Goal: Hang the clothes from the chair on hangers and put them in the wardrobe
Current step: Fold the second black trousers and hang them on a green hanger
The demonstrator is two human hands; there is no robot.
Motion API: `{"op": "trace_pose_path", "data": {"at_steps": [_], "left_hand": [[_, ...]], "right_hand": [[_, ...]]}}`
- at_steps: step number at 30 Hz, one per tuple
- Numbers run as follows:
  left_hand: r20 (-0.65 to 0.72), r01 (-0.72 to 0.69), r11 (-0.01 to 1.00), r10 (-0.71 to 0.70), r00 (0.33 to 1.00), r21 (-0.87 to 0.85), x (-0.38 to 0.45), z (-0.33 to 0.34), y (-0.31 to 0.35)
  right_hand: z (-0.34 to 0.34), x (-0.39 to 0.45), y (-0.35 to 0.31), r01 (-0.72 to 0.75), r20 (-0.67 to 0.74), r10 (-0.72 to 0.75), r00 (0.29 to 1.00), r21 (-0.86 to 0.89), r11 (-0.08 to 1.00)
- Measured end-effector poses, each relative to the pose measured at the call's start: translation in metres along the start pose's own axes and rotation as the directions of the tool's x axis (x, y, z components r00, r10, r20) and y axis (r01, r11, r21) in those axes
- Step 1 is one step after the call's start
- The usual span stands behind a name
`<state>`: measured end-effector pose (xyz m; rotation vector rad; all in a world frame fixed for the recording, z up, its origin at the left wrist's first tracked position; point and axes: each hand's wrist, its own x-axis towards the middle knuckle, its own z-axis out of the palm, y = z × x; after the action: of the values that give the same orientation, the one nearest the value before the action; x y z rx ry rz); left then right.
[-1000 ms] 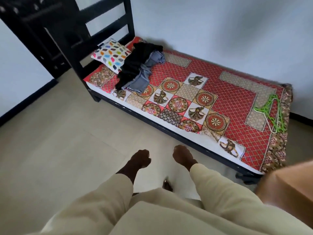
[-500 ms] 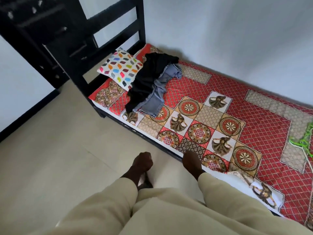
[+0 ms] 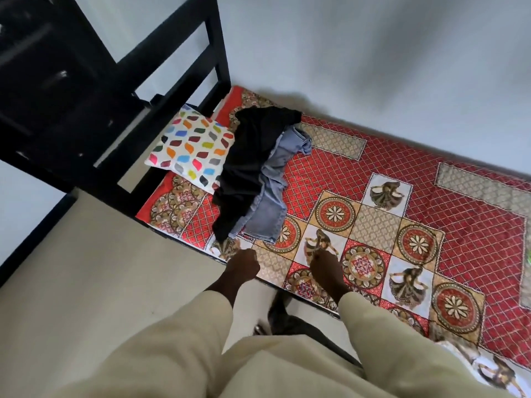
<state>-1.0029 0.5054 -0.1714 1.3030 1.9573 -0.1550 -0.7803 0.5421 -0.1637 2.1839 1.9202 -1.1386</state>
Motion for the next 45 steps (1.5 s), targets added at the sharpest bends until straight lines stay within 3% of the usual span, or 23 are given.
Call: {"op": "trace_pose_path", "data": {"at_steps": [3,6,12,19,21,25,29,31,34,35,36,38,40,42,43,45], "left_hand": [[-0.038,-0.038,0.999,0.038,0.999,0.007,0.037,-0.028,0.006],[0.013,-0.037,0.998,0.036,0.999,0.054,0.078,-0.056,0.006],[0.038,-0.04,0.994,0.037,0.999,0.105,0.174,-0.122,0.008],[-0.007,-0.051,0.997,0.052,0.999,0.056,0.322,-0.186,0.013],[-0.02,-0.028,0.984,0.032,0.999,0.176,0.358,-0.196,0.008],[0.101,-0.112,0.872,0.072,0.992,0.476,0.438,-0.206,-0.013],[0.243,-0.216,0.809,0.094,0.966,0.547,0.482,-0.211,-0.027],[0.178,-0.218,0.809,0.141,0.974,0.546,0.483,-0.213,-0.031],[-0.026,-0.135,0.877,0.165,0.986,0.46,0.482,-0.209,-0.043],[-0.091,-0.065,0.935,0.103,0.99,0.348,0.482,-0.205,-0.046],[-0.1,0.027,0.981,-0.008,0.995,0.192,0.482,-0.208,-0.044],[0.02,0.2,0.979,-0.199,0.98,-0.036,0.492,-0.209,-0.042],[0.017,0.145,0.989,-0.144,0.989,-0.041,0.501,-0.21,-0.041],[-0.097,0.099,0.995,-0.102,0.99,-0.033,0.498,-0.217,-0.035],[-0.117,0.058,0.992,-0.071,0.991,-0.11,0.495,-0.218,-0.031],[-0.092,-0.037,0.9,-0.003,0.996,-0.434,0.473,-0.22,-0.018]], "right_hand": [[-0.017,0.044,-0.024,0.031,0.029,-0.03,0.999,-0.028,0.999],[-0.033,0.081,-0.053,0.005,0.098,-0.003,0.995,-0.012,1.0],[-0.045,0.157,-0.108,-0.103,0.141,0.085,0.986,0.121,0.987],[-0.027,0.249,-0.142,-0.126,0.149,0.13,0.98,-0.033,0.991],[-0.016,0.268,-0.156,-0.132,0.177,0.14,0.974,-0.054,0.99],[0.012,0.315,-0.182,-0.14,0.186,0.147,0.971,-0.05,0.989],[0.034,0.341,-0.202,-0.131,0.222,0.139,0.965,-0.053,0.99],[0.038,0.347,-0.21,-0.126,0.229,0.134,0.964,-0.048,0.991],[0.039,0.356,-0.223,-0.152,0.228,0.158,0.961,-0.043,0.987],[0.039,0.36,-0.227,-0.164,0.225,0.17,0.959,-0.046,0.985],[0.04,0.363,-0.229,-0.175,0.224,0.18,0.958,-0.04,0.984],[0.043,0.37,-0.236,-0.178,0.236,0.181,0.955,-0.037,0.983],[0.048,0.375,-0.242,-0.171,0.253,0.173,0.952,-0.029,0.985],[0.05,0.381,-0.248,-0.212,0.282,0.184,0.941,0.07,0.975],[0.049,0.384,-0.253,-0.259,0.288,0.202,0.936,0.172,0.951],[0.042,0.392,-0.262,-0.288,0.236,0.204,0.95,0.411,0.865]]}}
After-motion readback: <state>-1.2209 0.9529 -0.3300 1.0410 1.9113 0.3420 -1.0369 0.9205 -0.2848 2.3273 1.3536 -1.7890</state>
